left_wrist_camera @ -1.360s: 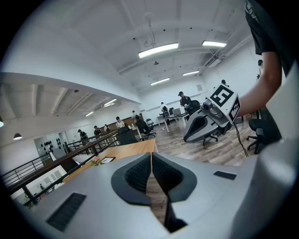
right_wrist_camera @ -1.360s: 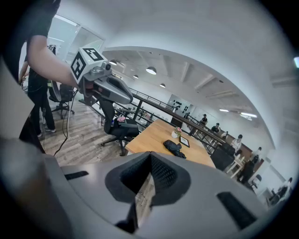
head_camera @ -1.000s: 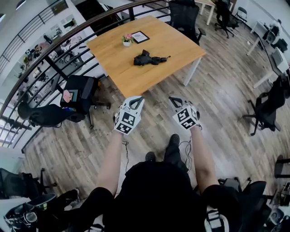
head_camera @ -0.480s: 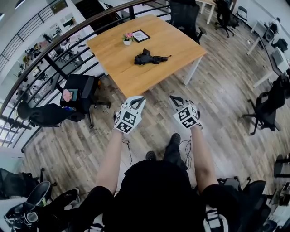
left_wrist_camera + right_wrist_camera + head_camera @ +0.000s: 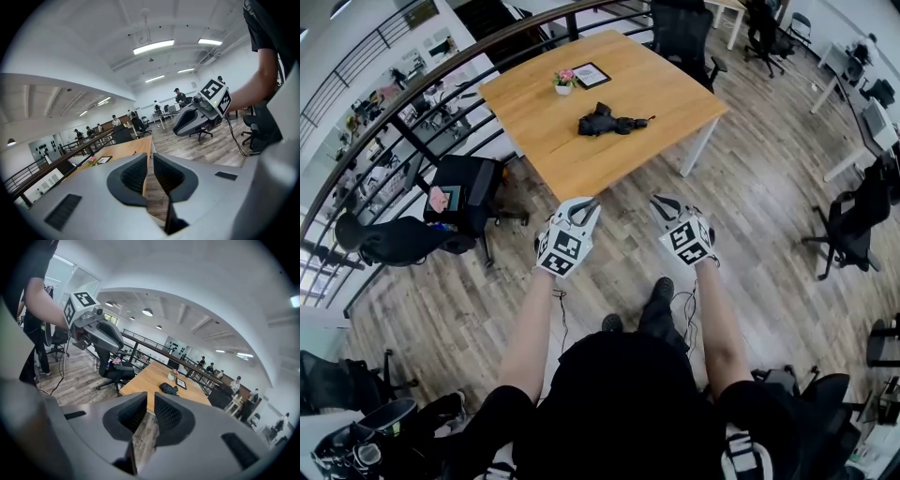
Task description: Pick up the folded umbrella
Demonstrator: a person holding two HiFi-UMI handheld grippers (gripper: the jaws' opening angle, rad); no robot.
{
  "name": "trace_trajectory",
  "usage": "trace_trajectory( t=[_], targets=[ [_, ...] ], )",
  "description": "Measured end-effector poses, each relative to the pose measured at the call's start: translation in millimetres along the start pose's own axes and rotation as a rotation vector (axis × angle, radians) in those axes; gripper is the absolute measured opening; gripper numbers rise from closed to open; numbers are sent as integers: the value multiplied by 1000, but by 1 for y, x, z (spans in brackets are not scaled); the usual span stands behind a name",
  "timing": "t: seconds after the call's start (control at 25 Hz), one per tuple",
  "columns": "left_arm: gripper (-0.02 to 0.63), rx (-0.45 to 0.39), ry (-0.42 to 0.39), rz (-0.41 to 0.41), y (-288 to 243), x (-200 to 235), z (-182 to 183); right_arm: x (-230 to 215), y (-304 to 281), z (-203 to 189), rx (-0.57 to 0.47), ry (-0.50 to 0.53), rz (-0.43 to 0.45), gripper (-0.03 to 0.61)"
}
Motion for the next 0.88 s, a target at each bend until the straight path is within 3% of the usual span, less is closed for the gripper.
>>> trace_trajectory(
  t=[0.2,0.32,0.6,0.88],
  targets=[
    [48,-6,6,-9,-3,3,-6,-3,0,8,-46,0,-4,97],
    [157,-7,2,-12,-4,7,-6,-5,-2,10,-45,2,-11,143],
    [187,-11,5,-10,-7,9,-8,-3,-5,7,-48,11,-3,261],
    [207,1,7,5,-7,10,-13,-3,-7,7,-39,13,-17,324]
  ],
)
Point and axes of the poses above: the fingertips, and each gripper's own axes: y backward along the fingers, x to its left, z out of its top, the point moved 10 cm from there along y, backward along the fingers, and after that the axes turned 14 degrees about -y, right-handed, at the moved point
